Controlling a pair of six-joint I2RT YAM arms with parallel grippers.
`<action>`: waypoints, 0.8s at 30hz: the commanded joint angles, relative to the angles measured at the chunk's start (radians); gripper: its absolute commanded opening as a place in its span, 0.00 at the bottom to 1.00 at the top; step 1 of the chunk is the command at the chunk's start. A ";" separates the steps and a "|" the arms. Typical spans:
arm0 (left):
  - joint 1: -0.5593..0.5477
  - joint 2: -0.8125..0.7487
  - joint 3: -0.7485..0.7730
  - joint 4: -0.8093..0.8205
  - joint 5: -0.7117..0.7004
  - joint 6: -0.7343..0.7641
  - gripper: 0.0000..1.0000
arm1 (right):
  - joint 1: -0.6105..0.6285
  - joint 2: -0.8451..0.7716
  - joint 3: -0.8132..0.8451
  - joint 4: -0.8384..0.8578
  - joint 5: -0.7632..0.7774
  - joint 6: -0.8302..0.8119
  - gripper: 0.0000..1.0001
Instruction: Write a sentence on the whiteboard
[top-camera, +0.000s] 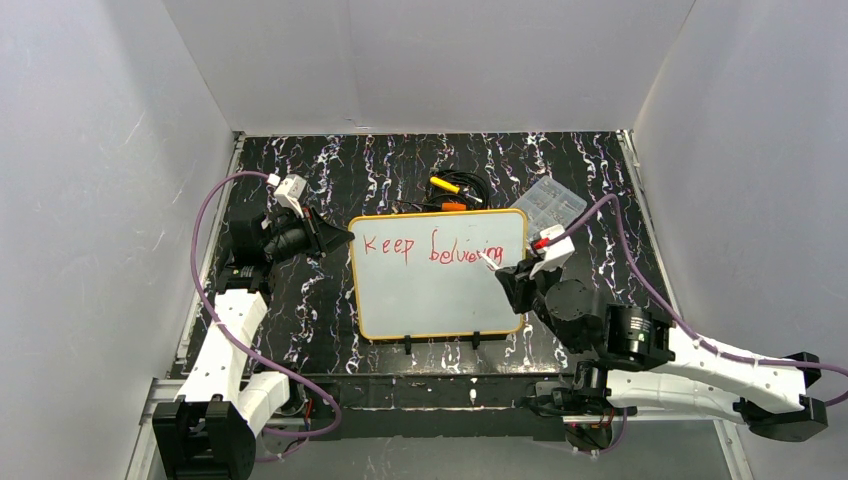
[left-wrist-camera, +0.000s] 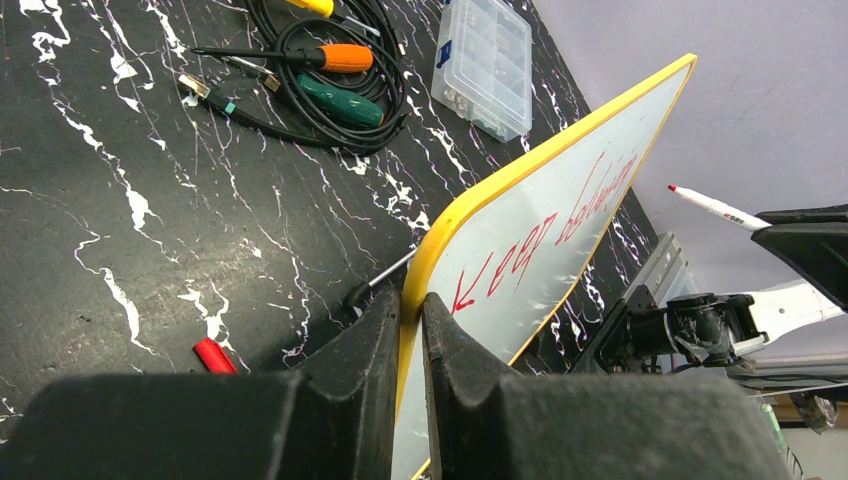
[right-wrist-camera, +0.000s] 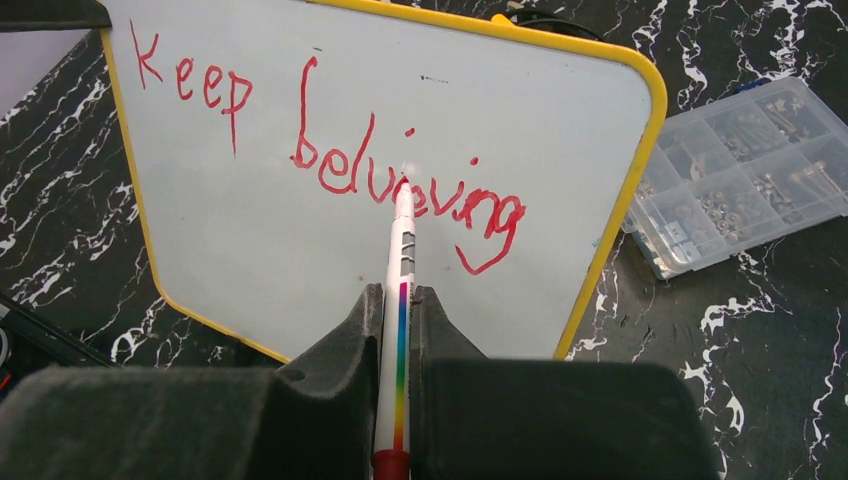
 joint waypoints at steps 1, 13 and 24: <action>-0.012 -0.021 0.018 -0.022 0.031 0.004 0.00 | -0.003 -0.005 -0.015 0.055 -0.008 -0.036 0.01; -0.012 -0.018 0.018 -0.019 0.032 -0.004 0.00 | 0.059 0.191 -0.059 0.372 -0.153 -0.055 0.01; -0.012 -0.019 0.015 -0.019 0.029 -0.012 0.00 | 0.167 0.410 -0.060 0.613 -0.002 -0.021 0.01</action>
